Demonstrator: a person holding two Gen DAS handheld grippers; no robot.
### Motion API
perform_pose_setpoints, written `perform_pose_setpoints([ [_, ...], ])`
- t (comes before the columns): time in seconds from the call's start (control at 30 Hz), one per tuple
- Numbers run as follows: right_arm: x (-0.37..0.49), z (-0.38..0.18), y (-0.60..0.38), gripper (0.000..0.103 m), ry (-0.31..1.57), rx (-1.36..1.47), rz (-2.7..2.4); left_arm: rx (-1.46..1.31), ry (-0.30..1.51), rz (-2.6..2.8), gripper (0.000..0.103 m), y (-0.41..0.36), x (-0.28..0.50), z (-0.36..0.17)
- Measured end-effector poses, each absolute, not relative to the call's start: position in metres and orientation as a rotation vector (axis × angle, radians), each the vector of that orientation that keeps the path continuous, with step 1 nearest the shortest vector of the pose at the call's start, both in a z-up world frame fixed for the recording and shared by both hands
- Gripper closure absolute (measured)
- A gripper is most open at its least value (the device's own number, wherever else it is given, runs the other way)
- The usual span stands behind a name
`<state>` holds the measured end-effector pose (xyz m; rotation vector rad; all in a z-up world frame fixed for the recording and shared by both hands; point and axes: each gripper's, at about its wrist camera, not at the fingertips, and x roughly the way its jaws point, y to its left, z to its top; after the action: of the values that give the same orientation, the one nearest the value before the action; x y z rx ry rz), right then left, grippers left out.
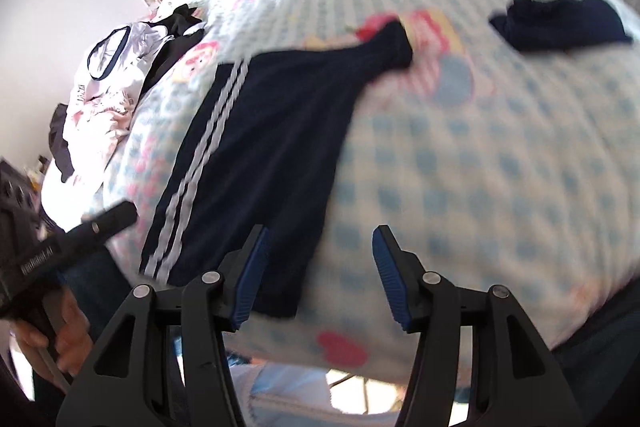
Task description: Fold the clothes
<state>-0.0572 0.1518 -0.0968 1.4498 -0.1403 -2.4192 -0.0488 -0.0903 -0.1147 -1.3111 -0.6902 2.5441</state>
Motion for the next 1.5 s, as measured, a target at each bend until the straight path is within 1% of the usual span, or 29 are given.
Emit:
perform_pose_setpoints([
  [0.1,-0.08,-0.107,0.141,0.048,-0.13,1.48,-2.369,-1.371,-0.522,2.539,0.068,-0.074,-0.079,-0.127],
  [0.2,-0.093,-0.125,0.132,0.048,-0.122,1.548,-2.319,-1.493,-0.266,2.625,0.068,-0.064,-0.094,-0.144],
  [0.23,-0.094,-0.132,0.131,0.048,-0.103,1.562,-2.317,-1.524,-0.229,2.648,0.065,-0.067,-0.096,-0.148],
  [0.33,-0.089,-0.138,0.141,0.048,-0.094,1.558,-2.332,-1.523,-0.371,2.659,0.065,-0.087,-0.097,-0.144],
  [0.37,-0.089,-0.133,0.145,0.048,-0.119,1.538,-2.333,-1.497,-0.396,2.653,0.067,-0.088,-0.099,-0.139],
  [0.4,-0.09,-0.128,0.149,0.048,-0.144,1.518,-2.333,-1.469,-0.419,2.647,0.067,-0.09,-0.1,-0.134],
  [0.47,-0.091,-0.118,0.157,0.046,-0.192,1.478,-2.334,-1.423,-0.405,2.6,0.066,-0.08,-0.112,-0.128],
  [0.53,-0.103,-0.107,0.151,0.044,-0.155,1.425,-2.367,-1.378,-0.388,2.55,0.066,-0.071,-0.125,-0.123],
  [0.67,-0.14,-0.117,0.132,0.044,-0.041,1.448,-2.422,-1.453,-0.247,2.533,0.066,-0.043,-0.151,-0.144],
  [0.7,-0.147,-0.126,0.131,0.044,-0.029,1.491,-2.414,-1.453,-0.215,2.571,0.066,-0.043,-0.152,-0.146],
  [0.73,-0.154,-0.134,0.131,0.046,-0.017,1.533,-2.406,-1.45,-0.182,2.611,0.067,-0.044,-0.153,-0.147],
  [0.77,-0.16,-0.141,0.131,0.046,-0.007,1.573,-2.398,-1.456,-0.209,2.652,0.068,-0.054,-0.152,-0.147],
  [0.87,-0.155,-0.135,0.146,0.047,-0.012,1.545,-2.425,-1.46,-0.337,2.705,0.067,-0.082,-0.151,-0.146],
  [0.9,-0.154,-0.128,0.154,0.047,-0.021,1.523,-2.452,-1.415,-0.408,2.672,0.067,-0.087,-0.151,-0.143],
  [0.93,-0.155,-0.123,0.159,0.046,-0.069,1.505,-2.468,-1.385,-0.435,2.651,0.066,-0.086,-0.151,-0.14],
  [0.97,-0.156,-0.119,0.164,0.044,-0.117,1.487,-2.483,-1.37,-0.411,2.628,0.065,-0.077,-0.153,-0.139],
  [1.03,-0.163,-0.118,0.162,0.043,-0.178,1.47,-2.475,-1.343,-0.357,2.582,0.062,-0.057,-0.158,-0.136],
  [1.13,-0.176,-0.135,0.144,0.044,-0.071,1.563,-2.452,-1.435,-0.138,2.576,0.062,-0.031,-0.171,-0.149],
  [1.2,-0.185,-0.147,0.132,0.043,-0.001,1.622,-2.434,-1.494,-0.033,2.611,0.063,-0.035,-0.174,-0.157],
  [1.3,-0.175,-0.139,0.14,0.043,-0.019,1.618,-2.448,-1.503,-0.186,2.677,0.065,-0.062,-0.165,-0.142],
  [1.37,-0.163,-0.126,0.152,0.044,-0.082,1.575,-2.473,-1.476,-0.288,2.654,0.065,-0.067,-0.155,-0.128],
  [1.43,-0.147,-0.11,0.164,0.044,-0.15,1.524,-2.5,-1.419,-0.331,2.623,0.064,-0.059,-0.134,-0.114],
  [1.5,-0.127,-0.096,0.165,0.043,-0.179,1.475,-2.489,-1.432,-0.324,2.575,0.062,-0.048,-0.11,-0.111],
])
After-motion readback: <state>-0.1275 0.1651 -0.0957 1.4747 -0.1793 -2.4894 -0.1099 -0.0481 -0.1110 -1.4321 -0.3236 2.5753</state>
